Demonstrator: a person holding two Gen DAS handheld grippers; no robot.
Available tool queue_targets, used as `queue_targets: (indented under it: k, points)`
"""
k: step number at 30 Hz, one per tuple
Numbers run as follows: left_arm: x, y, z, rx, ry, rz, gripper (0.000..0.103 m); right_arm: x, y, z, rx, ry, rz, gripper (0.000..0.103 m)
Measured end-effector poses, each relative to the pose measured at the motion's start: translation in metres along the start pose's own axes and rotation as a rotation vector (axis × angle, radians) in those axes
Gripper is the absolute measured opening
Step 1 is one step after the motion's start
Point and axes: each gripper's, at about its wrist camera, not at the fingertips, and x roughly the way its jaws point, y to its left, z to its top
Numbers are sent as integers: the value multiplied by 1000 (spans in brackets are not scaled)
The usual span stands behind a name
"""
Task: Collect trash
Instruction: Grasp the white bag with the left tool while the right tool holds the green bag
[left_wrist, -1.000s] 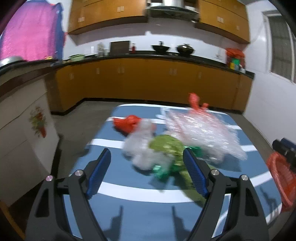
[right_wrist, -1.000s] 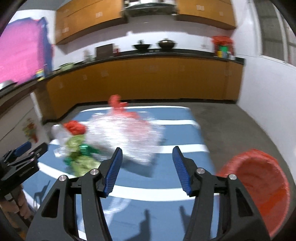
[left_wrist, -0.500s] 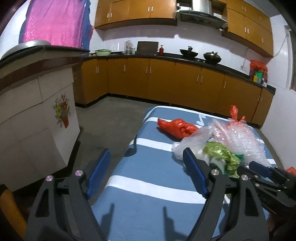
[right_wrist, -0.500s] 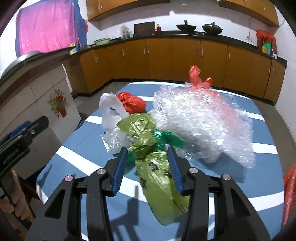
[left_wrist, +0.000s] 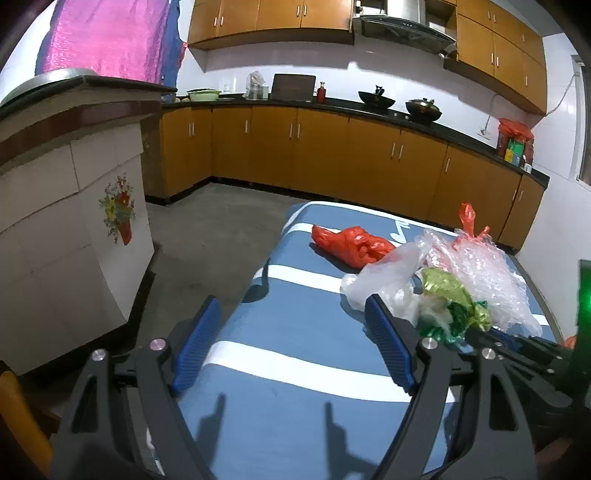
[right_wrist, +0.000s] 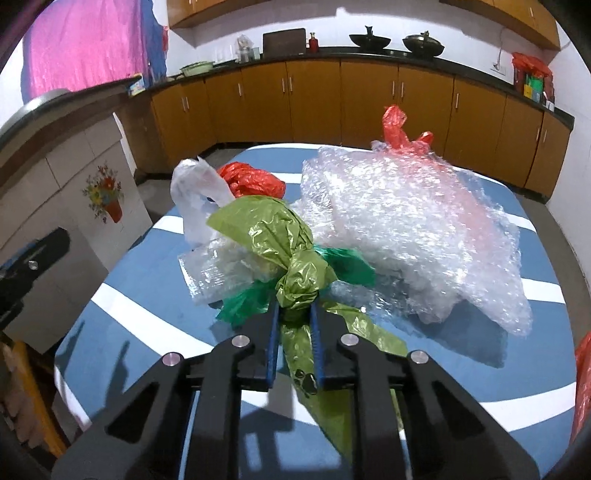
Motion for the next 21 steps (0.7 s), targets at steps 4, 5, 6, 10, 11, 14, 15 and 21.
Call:
queue_targets:
  k: [4, 5, 6, 10, 11, 14, 15, 21]
  points:
    - [3, -9, 0, 5, 10, -23, 79, -19, -10, 0, 12, -35, -7, 15]
    - [4, -13, 0, 9, 11, -29, 79, -26, -13, 0, 17, -46, -12, 15]
    - [5, -17, 0, 15, 13, -39, 79, -31, -16, 0, 22, -56, -17, 15]
    - [9, -34, 3, 37, 17, -81, 78, -54, -32, 1, 40, -92, -51, 15]
    - [11, -40, 4, 45, 18, -94, 78, -56, -33, 2, 46, -95, -57, 15]
    - [20, -57, 10, 65, 23, -126, 74, -64, -47, 0, 65, -100, -81, 15]
    - [23, -61, 11, 70, 24, -134, 72, -66, -50, 0, 70, -101, -88, 15]
    - [57, -91, 28, 119, 56, -152, 60, -71, -72, -7, 98, -94, -117, 15]
